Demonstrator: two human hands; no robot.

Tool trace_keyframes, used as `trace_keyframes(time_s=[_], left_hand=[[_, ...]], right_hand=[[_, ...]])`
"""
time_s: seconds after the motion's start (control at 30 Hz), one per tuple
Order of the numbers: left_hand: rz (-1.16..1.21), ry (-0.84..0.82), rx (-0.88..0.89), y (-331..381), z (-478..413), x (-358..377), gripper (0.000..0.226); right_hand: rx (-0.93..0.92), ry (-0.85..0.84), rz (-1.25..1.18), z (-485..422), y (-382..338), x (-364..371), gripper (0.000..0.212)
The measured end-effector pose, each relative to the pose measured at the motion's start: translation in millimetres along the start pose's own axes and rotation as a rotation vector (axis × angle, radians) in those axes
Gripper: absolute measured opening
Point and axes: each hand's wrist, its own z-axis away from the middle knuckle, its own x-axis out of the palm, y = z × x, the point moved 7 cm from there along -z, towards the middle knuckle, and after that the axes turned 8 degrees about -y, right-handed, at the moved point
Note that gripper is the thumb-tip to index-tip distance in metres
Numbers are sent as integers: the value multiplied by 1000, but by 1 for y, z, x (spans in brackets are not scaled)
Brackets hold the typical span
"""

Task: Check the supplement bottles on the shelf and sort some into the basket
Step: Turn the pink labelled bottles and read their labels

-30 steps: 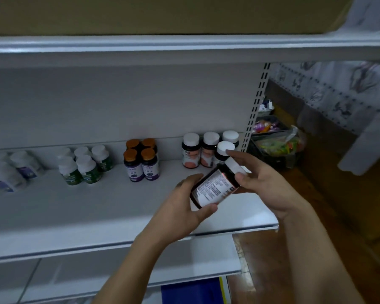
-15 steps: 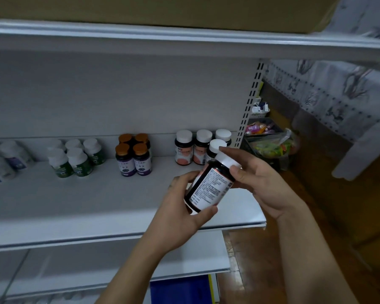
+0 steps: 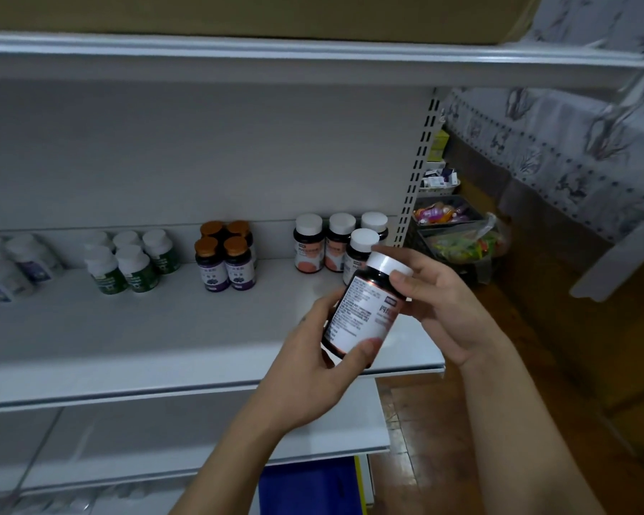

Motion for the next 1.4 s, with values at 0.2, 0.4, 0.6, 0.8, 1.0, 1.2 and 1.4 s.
trace_keyframes(time_s=[0.2,0.4,0.6,0.8,1.0,1.2,1.4], left_hand=[[-87,47,-25,-3,1,6,81],[-98,115,-5,-1,5,13,82],[-51,153,7,1,13,13,84],[26,199,-56,-8,23,10,114],[10,227,-26,-6,23,7,114],[22,106,14,-2,32,9,78],[91,-34,32,5,40,13,68]], right_hand=[[3,58,40,5,-4,1,45],[35,143,86,14,0,-6,43],[22,116,93,22,1,-2,42],[25,85,46,26,3,6,47],[1,78,28,24,-4,11,43],[2,38,34,27,-6,12,44],[-7,21,-36,29,-5,25,40]])
